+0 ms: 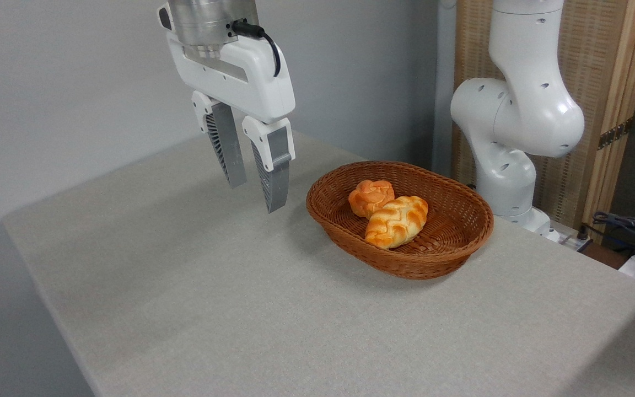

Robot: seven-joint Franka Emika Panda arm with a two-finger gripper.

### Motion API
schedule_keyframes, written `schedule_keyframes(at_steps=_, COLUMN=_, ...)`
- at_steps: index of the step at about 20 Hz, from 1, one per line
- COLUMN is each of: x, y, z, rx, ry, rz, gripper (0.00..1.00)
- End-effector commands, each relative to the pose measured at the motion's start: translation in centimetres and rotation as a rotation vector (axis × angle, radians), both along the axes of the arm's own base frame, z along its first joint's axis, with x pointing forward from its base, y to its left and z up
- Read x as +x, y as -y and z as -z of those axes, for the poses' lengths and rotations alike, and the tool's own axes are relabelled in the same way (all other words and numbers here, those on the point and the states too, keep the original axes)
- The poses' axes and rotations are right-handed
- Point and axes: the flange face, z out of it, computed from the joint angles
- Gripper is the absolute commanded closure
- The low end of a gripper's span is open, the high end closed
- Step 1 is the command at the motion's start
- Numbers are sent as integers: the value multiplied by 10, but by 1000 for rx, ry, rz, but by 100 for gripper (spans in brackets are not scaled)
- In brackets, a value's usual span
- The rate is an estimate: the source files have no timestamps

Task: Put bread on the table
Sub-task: 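Move the open gripper over the wicker basket toward the braided bread, then lower the gripper into the basket and close on the braided bread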

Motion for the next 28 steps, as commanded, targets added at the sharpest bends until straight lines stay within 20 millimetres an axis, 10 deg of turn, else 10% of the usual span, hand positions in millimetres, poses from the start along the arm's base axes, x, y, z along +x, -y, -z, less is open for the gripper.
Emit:
schedule_keyframes(at_steps=1, x=-3, y=-6, z=-1, rx=-2, ry=-19, rz=-21, gripper=0)
schedule_keyframes(at_steps=11, x=-11, y=1, z=6, rx=6, ry=-39, rz=-4, gripper=0)
schedule_keyframes(at_steps=21, x=-135, y=-10, z=51, rx=1, ry=-135, rz=111, gripper=0)
schedule_keyframes(at_steps=28, x=-174, y=2, z=118, rx=-8, ry=-288, rz=183, gripper=0)
